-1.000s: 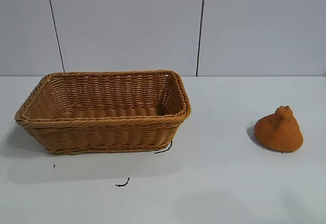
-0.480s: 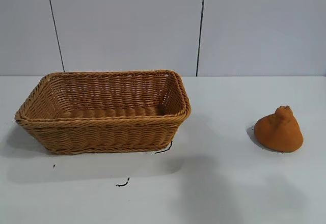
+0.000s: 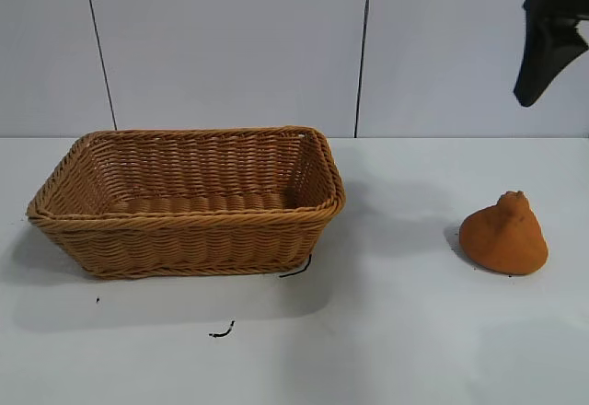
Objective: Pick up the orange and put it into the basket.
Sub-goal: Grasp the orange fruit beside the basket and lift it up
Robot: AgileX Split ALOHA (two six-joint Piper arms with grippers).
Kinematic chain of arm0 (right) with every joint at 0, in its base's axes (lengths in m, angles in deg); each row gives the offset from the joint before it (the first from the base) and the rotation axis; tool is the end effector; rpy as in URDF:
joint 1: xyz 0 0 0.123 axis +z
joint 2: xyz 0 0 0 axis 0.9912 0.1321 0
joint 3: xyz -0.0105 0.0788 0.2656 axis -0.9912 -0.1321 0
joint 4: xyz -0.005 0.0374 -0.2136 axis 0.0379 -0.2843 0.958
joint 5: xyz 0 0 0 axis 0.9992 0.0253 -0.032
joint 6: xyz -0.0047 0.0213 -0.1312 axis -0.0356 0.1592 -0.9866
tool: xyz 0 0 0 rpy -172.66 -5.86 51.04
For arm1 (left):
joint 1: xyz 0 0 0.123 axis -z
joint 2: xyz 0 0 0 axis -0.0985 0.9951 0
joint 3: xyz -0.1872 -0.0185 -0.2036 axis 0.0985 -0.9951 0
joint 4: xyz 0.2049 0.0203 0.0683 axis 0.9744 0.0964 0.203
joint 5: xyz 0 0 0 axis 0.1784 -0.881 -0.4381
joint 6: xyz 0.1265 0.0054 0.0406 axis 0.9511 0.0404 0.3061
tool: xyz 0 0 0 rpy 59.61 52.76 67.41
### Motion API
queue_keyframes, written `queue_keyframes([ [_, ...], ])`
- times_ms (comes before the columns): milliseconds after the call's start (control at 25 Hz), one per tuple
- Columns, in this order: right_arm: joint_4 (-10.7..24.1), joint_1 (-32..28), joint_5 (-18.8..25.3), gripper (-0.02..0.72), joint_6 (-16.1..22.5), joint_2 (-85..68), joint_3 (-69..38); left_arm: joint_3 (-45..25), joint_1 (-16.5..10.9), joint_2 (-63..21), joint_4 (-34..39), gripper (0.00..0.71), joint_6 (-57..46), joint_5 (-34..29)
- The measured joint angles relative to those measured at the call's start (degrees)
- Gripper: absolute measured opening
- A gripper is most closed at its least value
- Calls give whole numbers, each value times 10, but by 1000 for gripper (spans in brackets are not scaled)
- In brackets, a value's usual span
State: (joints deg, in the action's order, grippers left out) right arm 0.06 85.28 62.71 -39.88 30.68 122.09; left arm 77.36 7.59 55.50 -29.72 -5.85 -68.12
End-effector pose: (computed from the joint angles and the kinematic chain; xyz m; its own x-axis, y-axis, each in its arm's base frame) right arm 0.3248 0.0284 0.2347 -0.9443 0.0157 -0.3288 -0.0206 0.9941 0.1068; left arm 0.0087 -0.0067 0.2410 -0.4657 -0.0105 -0.8849 0.0641 0.9969 -0.0455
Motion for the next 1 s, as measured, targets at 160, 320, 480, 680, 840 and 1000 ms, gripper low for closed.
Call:
queue_keyframes([
  [160,0,0,0,667,0,75,39,0,0,0,0,639,0,0],
  [320,0,0,-13,667,0,140,44,0,0,0,0,639,0,0],
  [480,5,0,-35,667,0,199,44,0,0,0,0,639,0,0],
  [680,7,0,-72,667,0,252,44,0,0,0,0,639,0,0],
  [840,9,0,-81,586,7,266,44,0,0,0,0,639,0,0],
  [1000,12,0,-82,272,7,265,44,0,0,0,0,639,0,0],
])
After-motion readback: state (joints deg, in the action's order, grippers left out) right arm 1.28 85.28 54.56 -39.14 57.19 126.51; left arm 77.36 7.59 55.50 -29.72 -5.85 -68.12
